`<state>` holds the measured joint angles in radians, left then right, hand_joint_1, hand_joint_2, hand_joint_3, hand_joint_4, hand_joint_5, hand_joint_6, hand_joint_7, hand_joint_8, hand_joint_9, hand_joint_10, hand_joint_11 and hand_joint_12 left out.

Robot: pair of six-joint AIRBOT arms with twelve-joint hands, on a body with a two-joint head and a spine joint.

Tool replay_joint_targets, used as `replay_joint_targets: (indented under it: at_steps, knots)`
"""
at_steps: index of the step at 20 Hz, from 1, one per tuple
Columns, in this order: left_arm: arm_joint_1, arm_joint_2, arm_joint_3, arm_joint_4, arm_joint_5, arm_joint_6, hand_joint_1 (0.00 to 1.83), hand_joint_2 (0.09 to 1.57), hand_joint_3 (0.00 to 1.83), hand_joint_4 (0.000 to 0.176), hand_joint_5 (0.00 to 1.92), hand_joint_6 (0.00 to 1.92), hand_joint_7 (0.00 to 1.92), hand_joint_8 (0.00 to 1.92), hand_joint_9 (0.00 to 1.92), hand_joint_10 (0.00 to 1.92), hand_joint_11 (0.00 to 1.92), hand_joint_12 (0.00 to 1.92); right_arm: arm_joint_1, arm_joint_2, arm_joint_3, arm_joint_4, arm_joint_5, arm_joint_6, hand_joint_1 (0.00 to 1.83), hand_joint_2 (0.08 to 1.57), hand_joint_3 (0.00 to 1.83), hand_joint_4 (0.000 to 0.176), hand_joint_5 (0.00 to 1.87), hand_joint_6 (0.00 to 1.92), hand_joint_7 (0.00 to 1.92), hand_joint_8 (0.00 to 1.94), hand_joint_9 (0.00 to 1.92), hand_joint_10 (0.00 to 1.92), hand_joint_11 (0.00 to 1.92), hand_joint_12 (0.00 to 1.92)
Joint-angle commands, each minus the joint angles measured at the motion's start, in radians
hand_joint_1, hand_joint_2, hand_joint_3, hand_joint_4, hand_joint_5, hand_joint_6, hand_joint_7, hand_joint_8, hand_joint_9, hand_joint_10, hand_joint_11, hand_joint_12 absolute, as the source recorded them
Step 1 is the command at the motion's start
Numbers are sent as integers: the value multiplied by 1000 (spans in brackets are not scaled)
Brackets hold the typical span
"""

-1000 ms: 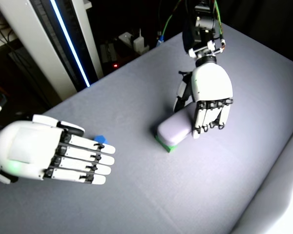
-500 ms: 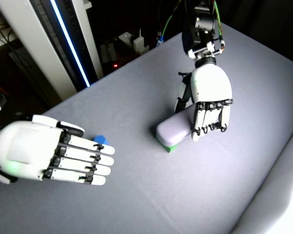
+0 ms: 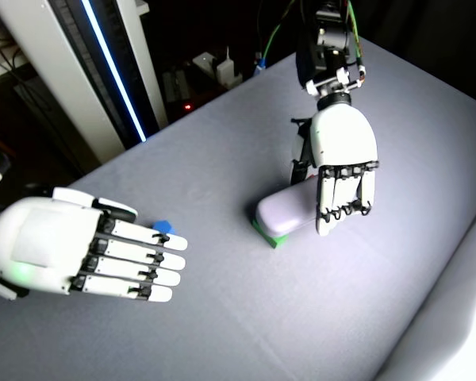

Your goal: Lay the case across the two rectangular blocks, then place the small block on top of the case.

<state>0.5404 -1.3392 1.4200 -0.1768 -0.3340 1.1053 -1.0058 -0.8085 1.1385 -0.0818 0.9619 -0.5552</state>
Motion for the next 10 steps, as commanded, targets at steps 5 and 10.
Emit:
replay_joint_targets:
  at_steps: [5, 10]
  knots:
    - [0, 59, -68, 14, -179, 2, 993, 789, 0, 61, 207, 0, 366, 0, 416, 0, 5, 1247, 12, 1, 5, 33, 113, 2, 485, 1320, 0, 0, 341, 1, 251, 1, 204, 3, 0, 472]
    - [38, 192, -203, 55, -342, -35, 925, 824, 7, 81, 81, 2, 211, 3, 259, 4, 0, 1044, 12, 1, 5, 21, 112, 19, 587, 1272, 0, 0, 334, 1, 269, 5, 243, 7, 7, 603]
